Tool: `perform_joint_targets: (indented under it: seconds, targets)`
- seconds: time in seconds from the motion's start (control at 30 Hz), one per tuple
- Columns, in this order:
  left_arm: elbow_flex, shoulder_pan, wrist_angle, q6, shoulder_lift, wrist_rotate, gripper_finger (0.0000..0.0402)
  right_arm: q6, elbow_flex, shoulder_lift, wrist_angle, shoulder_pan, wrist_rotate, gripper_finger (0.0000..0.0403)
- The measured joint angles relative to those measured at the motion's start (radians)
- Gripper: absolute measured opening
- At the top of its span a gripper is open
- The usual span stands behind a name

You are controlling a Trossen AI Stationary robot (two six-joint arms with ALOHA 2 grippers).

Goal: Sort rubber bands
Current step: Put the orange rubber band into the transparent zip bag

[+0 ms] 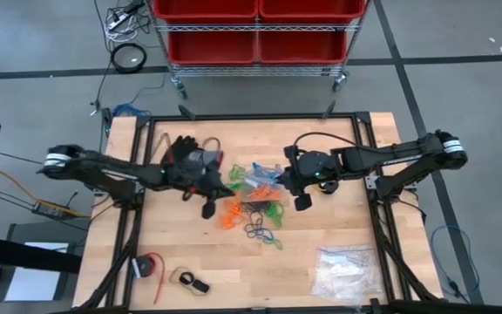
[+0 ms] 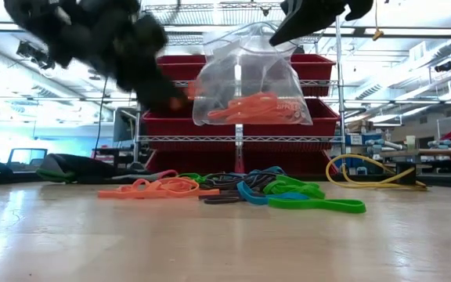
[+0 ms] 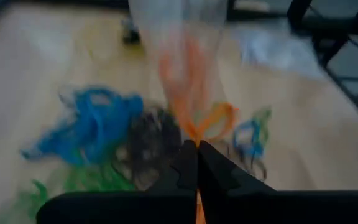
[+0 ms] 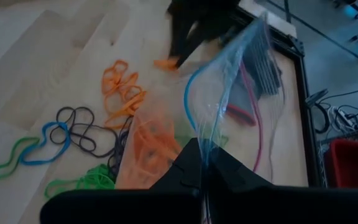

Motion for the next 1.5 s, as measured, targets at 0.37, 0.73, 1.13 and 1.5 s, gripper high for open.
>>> perform_joint_targets:
  seconds: [0.37,0.73,1.13,1.5]
  targets:
    - [0.372,-0.021,-0.206,0.208,-0.041,-0.086,0.0004,-0.009,0.000,0.000,0.034,0.000,0.000,0.0000]
    - [0.667,0.012,-0.467,0.281,0.248,-0.132,0.0004,-0.019,0.000,0.000,0.020,0.000,0.001,0.0000]
    - [0.819,0.008,-0.712,0.316,0.367,-0.234,0.0028,-0.018,0.000,0.000,0.009,0.001,0.019,0.0000]
    - [0.844,-0.040,-0.722,0.330,0.288,-0.234,0.0181,-0.012,0.000,0.000,0.010,0.002,0.019,0.0000]
